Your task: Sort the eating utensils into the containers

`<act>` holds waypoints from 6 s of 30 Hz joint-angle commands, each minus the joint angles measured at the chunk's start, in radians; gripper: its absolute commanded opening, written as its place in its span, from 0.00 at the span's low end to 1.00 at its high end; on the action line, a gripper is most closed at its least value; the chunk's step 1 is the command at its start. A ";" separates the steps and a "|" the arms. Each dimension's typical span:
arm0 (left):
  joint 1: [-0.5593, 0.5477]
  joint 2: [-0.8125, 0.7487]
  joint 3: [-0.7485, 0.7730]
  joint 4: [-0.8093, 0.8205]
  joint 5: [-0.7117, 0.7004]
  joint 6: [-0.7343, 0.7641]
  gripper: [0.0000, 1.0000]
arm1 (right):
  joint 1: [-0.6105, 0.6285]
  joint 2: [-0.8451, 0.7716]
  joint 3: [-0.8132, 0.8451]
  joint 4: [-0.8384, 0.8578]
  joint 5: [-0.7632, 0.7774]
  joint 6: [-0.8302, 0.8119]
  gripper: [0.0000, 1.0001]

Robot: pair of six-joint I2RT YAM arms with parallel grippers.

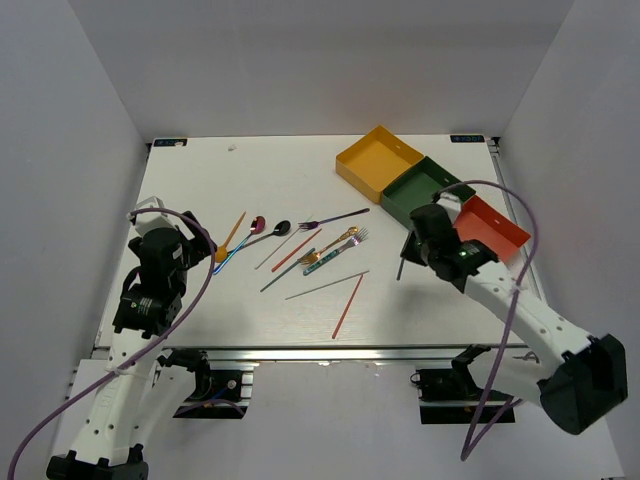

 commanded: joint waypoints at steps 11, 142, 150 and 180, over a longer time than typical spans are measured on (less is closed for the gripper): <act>-0.007 0.012 0.000 0.023 0.013 0.002 0.98 | -0.501 0.070 0.121 0.101 -0.062 -0.612 0.00; -0.080 0.036 0.001 0.017 0.010 0.002 0.98 | -0.665 0.323 0.071 0.293 -0.088 -0.789 0.17; -0.082 0.036 0.001 0.019 0.010 0.004 0.98 | -0.660 0.259 0.151 0.222 -0.105 -0.714 0.89; -0.088 0.016 -0.002 0.019 0.008 0.004 0.98 | 0.317 0.737 0.403 -0.003 0.234 0.291 0.63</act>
